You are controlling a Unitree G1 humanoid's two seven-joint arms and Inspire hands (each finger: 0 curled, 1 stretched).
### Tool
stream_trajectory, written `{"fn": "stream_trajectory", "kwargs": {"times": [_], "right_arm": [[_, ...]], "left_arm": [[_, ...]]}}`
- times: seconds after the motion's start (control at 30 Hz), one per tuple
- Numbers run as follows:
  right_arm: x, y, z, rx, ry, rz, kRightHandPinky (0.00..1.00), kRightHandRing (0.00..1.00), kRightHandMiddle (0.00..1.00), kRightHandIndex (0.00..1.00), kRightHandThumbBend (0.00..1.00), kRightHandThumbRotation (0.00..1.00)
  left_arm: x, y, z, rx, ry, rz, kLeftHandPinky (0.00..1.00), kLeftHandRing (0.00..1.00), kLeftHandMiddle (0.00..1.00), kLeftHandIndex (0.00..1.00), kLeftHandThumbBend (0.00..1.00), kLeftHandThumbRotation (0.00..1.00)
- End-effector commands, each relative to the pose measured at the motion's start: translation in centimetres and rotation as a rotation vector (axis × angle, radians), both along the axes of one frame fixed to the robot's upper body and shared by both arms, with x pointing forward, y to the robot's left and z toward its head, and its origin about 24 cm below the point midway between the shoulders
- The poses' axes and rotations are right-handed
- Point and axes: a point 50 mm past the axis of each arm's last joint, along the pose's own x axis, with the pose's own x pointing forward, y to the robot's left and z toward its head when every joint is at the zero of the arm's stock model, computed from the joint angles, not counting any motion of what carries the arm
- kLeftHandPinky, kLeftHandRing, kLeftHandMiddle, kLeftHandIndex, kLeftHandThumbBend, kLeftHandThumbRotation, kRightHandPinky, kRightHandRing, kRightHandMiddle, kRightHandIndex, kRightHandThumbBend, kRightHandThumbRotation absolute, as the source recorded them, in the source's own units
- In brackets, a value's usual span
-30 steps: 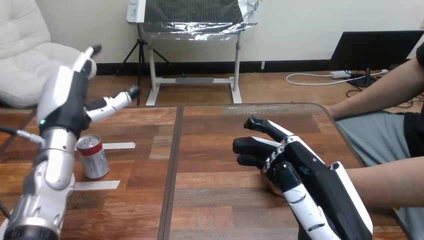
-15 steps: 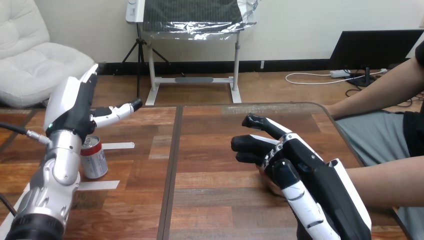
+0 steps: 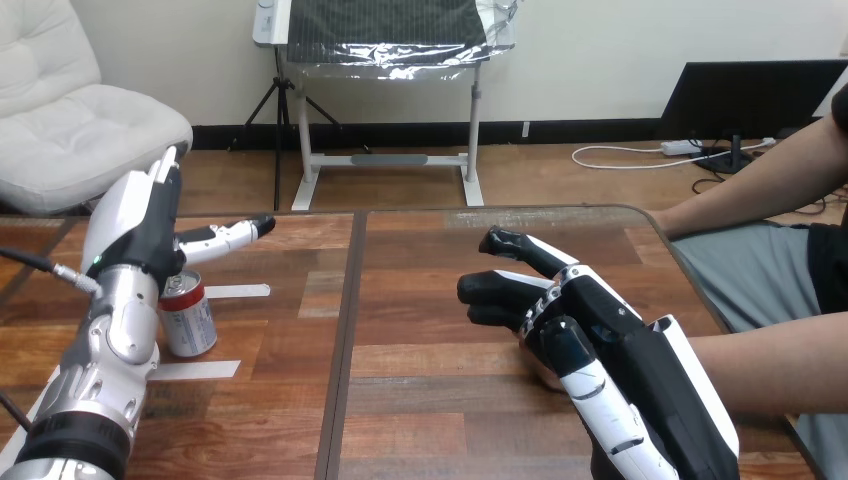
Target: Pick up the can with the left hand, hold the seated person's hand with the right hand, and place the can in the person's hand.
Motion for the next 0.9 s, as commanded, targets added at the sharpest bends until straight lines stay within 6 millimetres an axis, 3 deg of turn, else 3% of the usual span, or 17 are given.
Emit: {"fn": "stream_trajectory", "kwargs": {"times": [0.0, 0.37, 0.87], "right_arm": [[0.7, 0.1, 1.4, 0.012, -0.080, 0.005, 0.76, 0.77, 0.73, 0.82, 0.47, 0.67], [0.7, 0.1, 1.5, 0.020, -0.077, 0.004, 0.75, 0.76, 0.72, 0.81, 0.47, 0.67], [0.6, 0.0, 1.5, 0.020, -0.073, 0.006, 0.76, 0.77, 0.71, 0.82, 0.46, 0.66]], "left_arm": [[1.3, 0.4, 2.4, 0.034, -0.066, 0.004, 0.95, 0.99, 1.00, 1.00, 0.87, 0.51], [0.9, 1.1, 1.2, 0.072, -0.027, 0.043, 0.99, 1.00, 1.00, 1.00, 0.87, 0.51], [0.4, 1.8, 0.3, 0.087, 0.010, 0.069, 0.97, 0.98, 0.99, 0.99, 0.87, 0.49]]}}
